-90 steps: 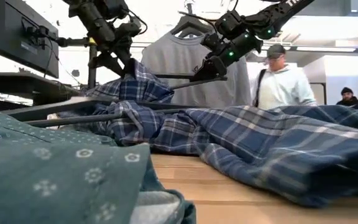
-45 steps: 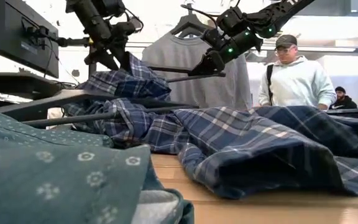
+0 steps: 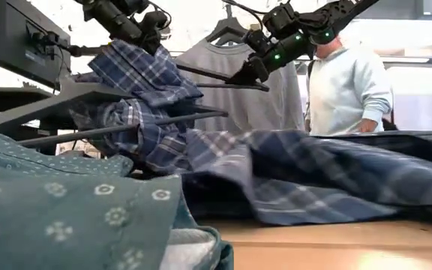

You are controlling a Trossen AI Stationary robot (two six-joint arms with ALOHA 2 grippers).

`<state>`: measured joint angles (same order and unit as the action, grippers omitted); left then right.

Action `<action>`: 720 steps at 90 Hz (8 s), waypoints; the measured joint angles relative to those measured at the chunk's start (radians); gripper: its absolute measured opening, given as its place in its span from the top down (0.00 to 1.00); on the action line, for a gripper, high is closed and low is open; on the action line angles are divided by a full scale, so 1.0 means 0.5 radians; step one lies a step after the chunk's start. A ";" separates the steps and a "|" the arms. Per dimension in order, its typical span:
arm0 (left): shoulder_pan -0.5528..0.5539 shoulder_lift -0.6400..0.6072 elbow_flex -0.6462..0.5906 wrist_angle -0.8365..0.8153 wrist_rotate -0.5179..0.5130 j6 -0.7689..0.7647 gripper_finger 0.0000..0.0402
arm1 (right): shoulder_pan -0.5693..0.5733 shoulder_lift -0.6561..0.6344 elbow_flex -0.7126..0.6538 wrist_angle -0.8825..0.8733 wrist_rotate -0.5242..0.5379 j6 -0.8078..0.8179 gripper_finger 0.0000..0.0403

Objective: Hang clothes
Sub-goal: Put the blue polo shirt on the gray hanger

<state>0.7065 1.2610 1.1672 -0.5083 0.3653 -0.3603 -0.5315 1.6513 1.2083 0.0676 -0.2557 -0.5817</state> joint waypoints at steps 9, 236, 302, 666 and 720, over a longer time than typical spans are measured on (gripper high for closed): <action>0.001 -0.006 0.003 0.139 0.142 -0.008 0.66 | 0.000 0.001 0.008 0.014 -0.008 -0.001 0.83; -0.287 -0.341 0.004 0.321 0.515 0.432 0.93 | 0.153 0.878 0.568 0.781 -0.014 1.502 0.54; -0.225 -0.347 0.004 -0.371 -0.265 0.417 0.93 | -0.370 0.693 0.689 -0.188 -0.186 0.746 1.00; -0.129 -0.271 0.911 -0.277 0.307 1.138 0.89 | 0.235 -0.189 1.233 -1.460 -0.121 0.495 0.95; -0.127 -0.338 0.910 -0.804 -0.624 1.322 0.73 | -0.045 -0.336 1.231 -1.573 -0.111 0.646 0.95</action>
<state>0.6430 1.0917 1.6221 -0.9104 0.0532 0.3007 -0.5541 1.4834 1.8240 -0.7187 -0.3115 -0.2586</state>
